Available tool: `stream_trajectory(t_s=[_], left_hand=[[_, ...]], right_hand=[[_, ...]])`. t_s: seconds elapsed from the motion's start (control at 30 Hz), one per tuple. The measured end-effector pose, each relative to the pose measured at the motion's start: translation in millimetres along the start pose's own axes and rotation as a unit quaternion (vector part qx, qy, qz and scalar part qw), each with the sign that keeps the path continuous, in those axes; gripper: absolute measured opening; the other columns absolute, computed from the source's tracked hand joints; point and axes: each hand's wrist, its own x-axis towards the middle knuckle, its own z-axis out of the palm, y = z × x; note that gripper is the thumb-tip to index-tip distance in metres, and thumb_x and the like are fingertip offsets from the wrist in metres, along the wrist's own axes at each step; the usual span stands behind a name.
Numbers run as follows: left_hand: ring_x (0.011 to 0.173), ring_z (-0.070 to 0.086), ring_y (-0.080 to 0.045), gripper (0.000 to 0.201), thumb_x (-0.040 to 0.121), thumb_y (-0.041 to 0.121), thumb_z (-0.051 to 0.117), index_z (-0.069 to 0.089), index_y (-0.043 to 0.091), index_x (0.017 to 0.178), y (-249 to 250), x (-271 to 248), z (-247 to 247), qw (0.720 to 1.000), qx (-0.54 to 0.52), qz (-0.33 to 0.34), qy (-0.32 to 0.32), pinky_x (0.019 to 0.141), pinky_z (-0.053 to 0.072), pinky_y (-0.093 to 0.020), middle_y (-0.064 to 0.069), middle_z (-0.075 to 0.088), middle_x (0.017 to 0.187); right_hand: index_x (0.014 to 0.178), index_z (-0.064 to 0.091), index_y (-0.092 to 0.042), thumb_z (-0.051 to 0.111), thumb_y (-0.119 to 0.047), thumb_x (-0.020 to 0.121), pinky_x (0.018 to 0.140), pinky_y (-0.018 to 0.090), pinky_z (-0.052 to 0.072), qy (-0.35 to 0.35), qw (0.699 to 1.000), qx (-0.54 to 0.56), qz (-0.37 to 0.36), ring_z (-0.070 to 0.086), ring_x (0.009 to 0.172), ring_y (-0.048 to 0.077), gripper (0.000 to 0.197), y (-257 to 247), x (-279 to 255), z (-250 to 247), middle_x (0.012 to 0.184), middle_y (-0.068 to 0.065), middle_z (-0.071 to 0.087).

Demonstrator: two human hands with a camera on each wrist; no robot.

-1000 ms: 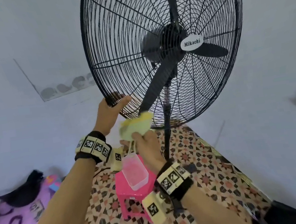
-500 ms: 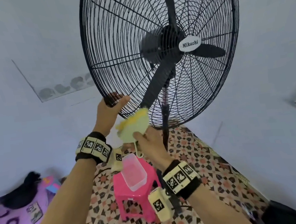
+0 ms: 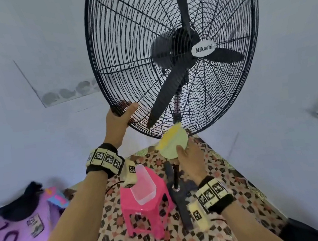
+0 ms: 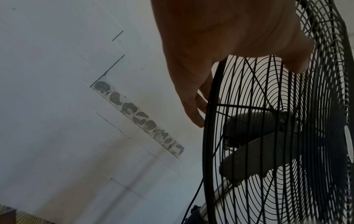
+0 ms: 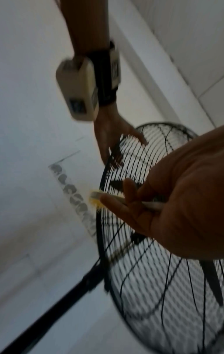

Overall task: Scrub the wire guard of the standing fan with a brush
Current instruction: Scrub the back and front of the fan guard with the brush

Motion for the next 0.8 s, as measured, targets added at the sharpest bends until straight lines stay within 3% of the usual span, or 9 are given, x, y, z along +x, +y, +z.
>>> stream_trajectory(t_s=[0.03, 0.1, 0.23, 0.3, 0.37, 0.43, 0.53, 0.67, 0.8], left_hand=[[0.107, 0.072, -0.019, 0.047, 0.074, 0.057, 0.087, 0.074, 0.025, 0.106, -0.1, -0.7, 1.0, 1.000, -0.007, 0.001, 0.002, 0.100, 0.056, -0.057, 0.002, 0.077, 0.107], [0.111, 0.071, -0.021, 0.054, 0.077, 0.056, 0.086, 0.072, 0.020, 0.113, -0.8, -1.3, 3.4, 1.000, -0.015, 0.001, 0.007, 0.100, 0.056, -0.057, 0.000, 0.076, 0.112], [0.109, 0.069, -0.024, 0.070, 0.077, 0.062, 0.085, 0.066, 0.009, 0.119, -6.5, -2.1, 9.8, 1.000, -0.013, 0.002, 0.021, 0.100, 0.054, -0.063, 0.000, 0.072, 0.108], [0.116, 0.068, -0.026, 0.076, 0.075, 0.063, 0.086, 0.064, 0.010, 0.125, -7.6, -2.9, 13.2, 0.999, -0.026, -0.009, 0.025, 0.103, 0.052, -0.062, -0.005, 0.072, 0.117], [0.119, 0.067, -0.031, 0.080, 0.072, 0.065, 0.087, 0.064, 0.011, 0.126, -7.0, -3.5, 14.3, 0.998, -0.042, -0.017, 0.031, 0.105, 0.051, -0.061, -0.013, 0.071, 0.123], [0.117, 0.067, -0.035, 0.078, 0.069, 0.067, 0.087, 0.065, 0.012, 0.119, -8.4, -4.5, 15.5, 0.998, -0.050, -0.021, 0.040, 0.103, 0.052, -0.062, -0.018, 0.070, 0.121], [0.106, 0.067, -0.033, 0.058, 0.076, 0.063, 0.084, 0.065, 0.018, 0.108, -10.6, -5.0, 20.1, 0.998, -0.044, -0.008, 0.036, 0.100, 0.052, -0.067, -0.011, 0.067, 0.105], [0.096, 0.062, -0.027, 0.047, 0.080, 0.057, 0.084, 0.065, 0.020, 0.101, -11.5, 0.0, 20.5, 0.999, -0.043, -0.002, 0.030, 0.097, 0.051, -0.070, -0.006, 0.062, 0.098], [0.105, 0.067, -0.033, 0.055, 0.076, 0.059, 0.085, 0.064, 0.019, 0.106, -10.8, 1.5, 13.7, 0.998, -0.049, -0.009, 0.024, 0.101, 0.052, -0.064, -0.008, 0.066, 0.105]], right_hand=[[0.121, 0.059, -0.010, 0.058, -0.016, 0.103, 0.063, 0.015, 0.056, 0.009, 1.000, 0.011, -0.020, 0.072, 0.082, 0.016, 0.019, -4.5, -2.7, -2.9, 0.092, -0.011, 0.066], [0.137, 0.047, -0.013, 0.058, -0.013, 0.103, 0.062, 0.029, 0.063, -0.016, 0.993, 0.095, -0.069, 0.074, 0.075, 0.015, 0.036, -32.1, -11.6, -6.1, 0.092, -0.017, 0.063], [0.152, 0.029, -0.032, 0.053, -0.024, 0.107, 0.053, 0.048, 0.061, -0.038, 0.977, 0.132, -0.164, 0.074, 0.062, 0.021, 0.051, -60.0, -5.0, 3.5, 0.085, 0.003, 0.067], [0.154, 0.027, -0.034, 0.053, -0.021, 0.106, 0.055, 0.045, 0.061, -0.023, 0.985, 0.093, -0.144, 0.073, 0.061, 0.018, 0.055, -41.2, -0.3, 0.9, 0.086, 0.007, 0.064], [0.154, 0.027, -0.025, 0.054, -0.010, 0.104, 0.062, 0.027, 0.062, 0.005, 0.995, 0.063, -0.078, 0.070, 0.067, 0.006, 0.058, -14.1, -0.8, -10.2, 0.095, -0.006, 0.059], [0.152, 0.029, -0.028, 0.053, -0.008, 0.104, 0.065, 0.036, 0.064, 0.023, 0.997, 0.057, -0.038, 0.069, 0.064, 0.012, 0.057, 3.3, -3.3, -20.2, 0.098, 0.000, 0.063], [0.137, 0.038, -0.036, 0.052, -0.011, 0.105, 0.053, 0.047, 0.060, -0.040, 0.988, 0.128, -0.077, 0.073, 0.061, 0.028, 0.042, -16.3, -2.3, -18.0, 0.081, 0.024, 0.068], [0.125, 0.054, -0.020, 0.052, -0.011, 0.106, 0.041, 0.015, 0.045, -0.079, 0.981, 0.126, -0.122, 0.075, 0.060, 0.016, 0.021, -46.8, 6.1, -11.3, 0.070, 0.018, 0.070], [0.119, 0.054, -0.024, 0.052, -0.010, 0.105, 0.036, 0.012, 0.032, -0.049, 0.996, 0.072, -0.023, 0.074, 0.063, 0.018, 0.020, -6.2, 8.0, -22.0, 0.080, 0.016, 0.068]])
